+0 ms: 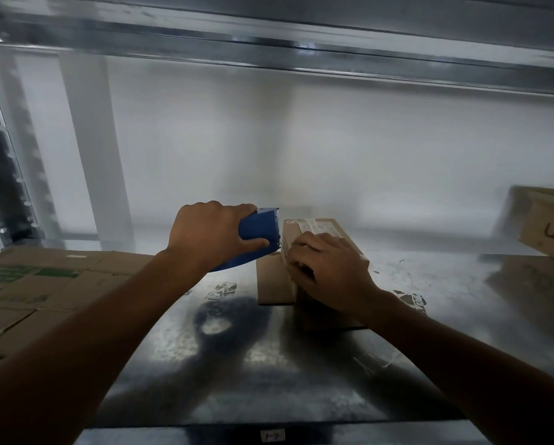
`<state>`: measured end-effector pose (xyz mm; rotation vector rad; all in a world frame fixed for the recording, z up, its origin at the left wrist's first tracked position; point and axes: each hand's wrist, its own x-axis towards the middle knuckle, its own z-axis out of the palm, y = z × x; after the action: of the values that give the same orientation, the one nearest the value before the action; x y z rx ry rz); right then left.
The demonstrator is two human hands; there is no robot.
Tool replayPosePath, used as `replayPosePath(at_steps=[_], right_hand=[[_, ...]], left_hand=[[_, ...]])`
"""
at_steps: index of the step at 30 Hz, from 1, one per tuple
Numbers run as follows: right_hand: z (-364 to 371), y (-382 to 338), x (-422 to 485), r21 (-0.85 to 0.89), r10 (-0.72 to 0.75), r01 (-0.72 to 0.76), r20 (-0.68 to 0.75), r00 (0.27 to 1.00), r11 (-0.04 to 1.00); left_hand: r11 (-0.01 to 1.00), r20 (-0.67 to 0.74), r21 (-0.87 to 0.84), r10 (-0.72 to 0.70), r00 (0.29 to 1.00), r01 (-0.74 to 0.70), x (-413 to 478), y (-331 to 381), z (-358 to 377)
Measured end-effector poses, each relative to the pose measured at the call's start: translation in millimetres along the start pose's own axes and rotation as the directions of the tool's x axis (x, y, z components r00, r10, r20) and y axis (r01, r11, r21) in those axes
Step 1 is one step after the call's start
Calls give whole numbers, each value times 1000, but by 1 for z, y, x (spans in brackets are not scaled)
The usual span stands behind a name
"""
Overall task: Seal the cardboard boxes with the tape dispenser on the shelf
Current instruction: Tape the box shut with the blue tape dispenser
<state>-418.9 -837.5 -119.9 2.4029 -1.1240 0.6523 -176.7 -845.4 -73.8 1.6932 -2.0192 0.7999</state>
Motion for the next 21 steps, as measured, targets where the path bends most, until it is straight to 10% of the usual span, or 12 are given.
replayPosePath(at_steps=[4,11,21], right_hand=[[3,2,-5,48,27,-22,-114,993,999],[3,29,-16,-45,295,-292,124,947,955],[-25,64,-24,165,113,-184,366,924,969]], left_hand=[[1000,-9,-8,15,1000,-15,0,2,2],[999,-47,-28,32,998,-34,-1,3,0],[991,-102,-101,73,992,-84,-9,18,0]])
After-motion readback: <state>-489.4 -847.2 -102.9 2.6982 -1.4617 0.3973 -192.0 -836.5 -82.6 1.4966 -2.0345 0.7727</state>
